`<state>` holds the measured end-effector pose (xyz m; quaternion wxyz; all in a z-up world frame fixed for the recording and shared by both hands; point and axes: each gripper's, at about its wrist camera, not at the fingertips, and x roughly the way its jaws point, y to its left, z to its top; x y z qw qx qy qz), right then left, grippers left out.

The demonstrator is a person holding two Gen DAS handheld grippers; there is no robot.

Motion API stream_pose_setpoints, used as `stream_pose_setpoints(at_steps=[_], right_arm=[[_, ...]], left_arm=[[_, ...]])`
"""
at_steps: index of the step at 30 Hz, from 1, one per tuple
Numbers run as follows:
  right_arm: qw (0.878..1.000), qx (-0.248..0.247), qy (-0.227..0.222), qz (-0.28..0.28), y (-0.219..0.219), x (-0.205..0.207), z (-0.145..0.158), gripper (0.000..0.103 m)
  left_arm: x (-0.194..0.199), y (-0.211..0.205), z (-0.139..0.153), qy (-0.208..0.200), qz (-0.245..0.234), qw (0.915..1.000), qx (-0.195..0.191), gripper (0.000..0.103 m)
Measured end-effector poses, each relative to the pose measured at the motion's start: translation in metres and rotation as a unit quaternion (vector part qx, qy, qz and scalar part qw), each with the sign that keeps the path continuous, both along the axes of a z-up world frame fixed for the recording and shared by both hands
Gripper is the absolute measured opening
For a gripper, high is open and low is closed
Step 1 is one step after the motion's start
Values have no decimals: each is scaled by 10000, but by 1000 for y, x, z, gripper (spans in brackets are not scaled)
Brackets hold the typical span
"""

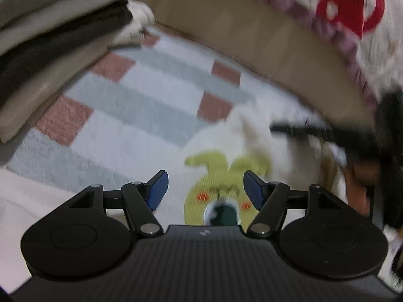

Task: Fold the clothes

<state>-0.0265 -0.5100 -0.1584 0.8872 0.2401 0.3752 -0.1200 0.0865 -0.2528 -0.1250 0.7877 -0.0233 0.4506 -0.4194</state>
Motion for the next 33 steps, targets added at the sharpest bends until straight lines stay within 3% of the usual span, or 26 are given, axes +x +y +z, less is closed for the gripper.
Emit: stream_pose_setpoints(at_steps=[2, 4, 7, 11, 14, 18, 20, 22, 24, 26, 27, 28, 30, 32, 33], right_arm=[[9940, -706, -482, 675, 46, -17, 22, 16], [9899, -806, -569, 1019, 84, -36, 25, 15], [9836, -783, -607, 1506, 134, -63, 20, 15], [9779, -54, -376, 2054, 169, -85, -8, 12], [9774, 476, -213, 2050, 171, -99, -23, 12], [9723, 868, -154, 2166, 157, -116, -14, 16], [9757, 886, -304, 1980, 140, -131, -2, 22], [9838, 834, -447, 1525, 112, -144, 10, 41], [9887, 792, -567, 1141, 90, -154, 20, 41], [9937, 602, -684, 656, 65, -159, 30, 49], [9955, 475, -708, 410, 53, -161, 35, 55], [9972, 253, -676, 187, 45, -158, 40, 59], [9978, -219, -588, -192, 29, -151, 46, 61], [9959, -470, -589, -496, 17, -141, 46, 66], [9976, -266, -469, -427, 6, -130, 42, 67]], left_arm=[[4, 7, 9, -59, 44, 9994, -326, 65], [7, 12, 17, 67, -146, 9974, -702, 66], [1, 6, 18, 512, -804, 9895, -1082, 69], [-32, -16, 19, 48, -1549, 9858, -643, 69], [-61, -27, 19, -363, -2155, 9757, -182, 72], [-90, -28, 10, -761, -2558, 9629, 408, 77], [-100, -27, 4, -960, -2671, 9564, 688, 85], [-106, -30, -2, -1111, -2669, 9530, 905, 85], [-106, -34, -10, -1061, -2577, 9548, 1032, 85], [-101, -35, -16, -921, -2450, 9593, 1062, 85], [-98, -35, -19, -851, -2382, 9615, 1072, 68], [-95, -35, -21, -782, -2314, 9637, 1081, 38], [-92, -33, -19, -631, -2327, 9656, 972, 10], [-99, -28, -14, -464, -2422, 9664, 720, 9], [-103, -26, -13, -386, -2466, 9664, 610, 8]])
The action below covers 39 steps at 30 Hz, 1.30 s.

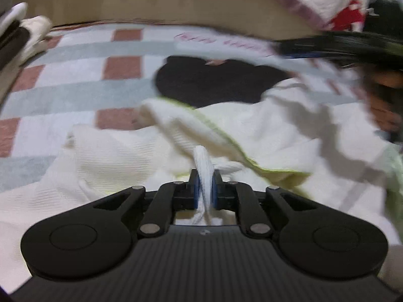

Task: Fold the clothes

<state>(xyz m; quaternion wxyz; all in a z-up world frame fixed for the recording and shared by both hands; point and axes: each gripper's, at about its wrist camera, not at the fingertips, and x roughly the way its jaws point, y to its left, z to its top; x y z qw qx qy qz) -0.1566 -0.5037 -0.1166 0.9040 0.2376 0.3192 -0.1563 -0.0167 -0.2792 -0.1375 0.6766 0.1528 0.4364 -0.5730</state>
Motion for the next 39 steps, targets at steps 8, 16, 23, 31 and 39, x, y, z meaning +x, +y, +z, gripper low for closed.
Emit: stream_pose_setpoints(at_steps=[8, 16, 23, 31, 39], right_arm=[[9830, 717, 1688, -122, -31, 72, -42, 67], [9737, 1241, 1761, 743, -11, 29, -52, 13], [9573, 1122, 2035, 1721, 50, -35, -51, 12], [9483, 1338, 2207, 1845, 71, -56, -59, 12], [9706, 1336, 1332, 1495, 44, -43, 8, 36]], left_arm=[[-14, 37, 19, 450, 412, 9965, -579, 7], [0, 68, 8, 948, 1080, 9886, -449, 7], [-3, 62, -5, 454, 1449, 9881, 237, 40], [8, 66, -15, -170, 2118, 9751, 634, 62], [18, 66, -29, 211, 2286, 9703, 765, 34]])
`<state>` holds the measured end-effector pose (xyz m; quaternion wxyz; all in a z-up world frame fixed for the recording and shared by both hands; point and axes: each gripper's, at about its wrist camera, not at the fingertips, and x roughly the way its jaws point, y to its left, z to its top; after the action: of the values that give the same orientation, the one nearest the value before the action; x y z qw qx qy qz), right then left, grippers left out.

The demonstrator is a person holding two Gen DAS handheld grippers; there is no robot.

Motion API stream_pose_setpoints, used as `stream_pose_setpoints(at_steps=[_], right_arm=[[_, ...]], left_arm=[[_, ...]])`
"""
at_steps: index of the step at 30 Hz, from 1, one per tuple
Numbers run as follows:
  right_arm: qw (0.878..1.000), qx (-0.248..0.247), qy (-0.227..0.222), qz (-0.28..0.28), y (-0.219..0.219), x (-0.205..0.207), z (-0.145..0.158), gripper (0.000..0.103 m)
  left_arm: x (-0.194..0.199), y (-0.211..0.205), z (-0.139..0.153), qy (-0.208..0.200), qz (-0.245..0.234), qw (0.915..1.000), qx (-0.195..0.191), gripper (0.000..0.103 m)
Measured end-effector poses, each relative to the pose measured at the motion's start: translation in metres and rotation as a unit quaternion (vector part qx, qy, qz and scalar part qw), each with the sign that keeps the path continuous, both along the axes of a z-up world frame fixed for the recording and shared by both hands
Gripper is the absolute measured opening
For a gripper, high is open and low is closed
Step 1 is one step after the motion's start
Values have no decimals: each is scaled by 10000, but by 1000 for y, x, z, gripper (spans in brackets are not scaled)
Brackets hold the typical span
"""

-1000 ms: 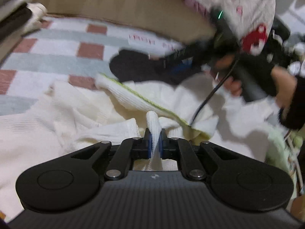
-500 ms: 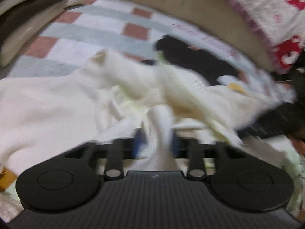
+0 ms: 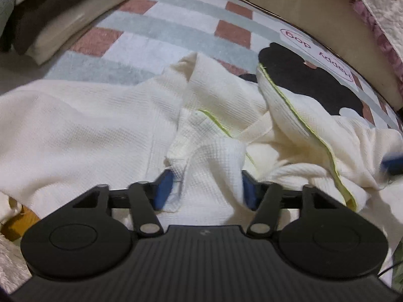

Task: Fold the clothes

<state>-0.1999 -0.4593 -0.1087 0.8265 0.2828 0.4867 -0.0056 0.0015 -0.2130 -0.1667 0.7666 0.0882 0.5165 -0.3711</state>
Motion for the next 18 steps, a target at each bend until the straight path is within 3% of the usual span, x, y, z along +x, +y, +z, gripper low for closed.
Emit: stream_pose_setpoints(at_steps=[1, 3, 5, 9, 11, 12, 13, 15, 18], right_arm=[[9996, 45, -185, -220, -10, 1, 8, 49], [9974, -304, -236, -607, -28, 11, 13, 64], [9934, -729, -129, -872, -44, 24, 9, 70], [9852, -21, 1093, -1318, -81, 31, -58, 70], [9819, 747, 806, -1544, -84, 21, -80, 44], [9825, 843, 611, -1541, -82, 19, -81, 20], [9862, 626, 365, -1491, -75, 17, -73, 15], [9910, -440, -489, -1170, -54, 8, -37, 12], [9744, -1242, -1530, -1086, -36, -21, 14, 9]], left_arm=[[0, -1, 0, -142, 64, 9999, 54, 24], [-2, -2, 0, -318, 83, 9994, 104, 20], [-5, -4, 1, -432, 3, 9990, 112, 17], [-8, -1, 8, -495, -139, 9986, -73, 11], [-10, 2, 17, -656, -224, 9971, -312, 9], [-13, 3, 24, -872, -269, 9948, -452, 8], [-16, 4, 31, -1121, -288, 9915, -593, 8], [-20, 7, 47, -1634, -233, 9822, -895, 8], [-21, 20, 66, -1964, 0, 9695, -1465, 7]])
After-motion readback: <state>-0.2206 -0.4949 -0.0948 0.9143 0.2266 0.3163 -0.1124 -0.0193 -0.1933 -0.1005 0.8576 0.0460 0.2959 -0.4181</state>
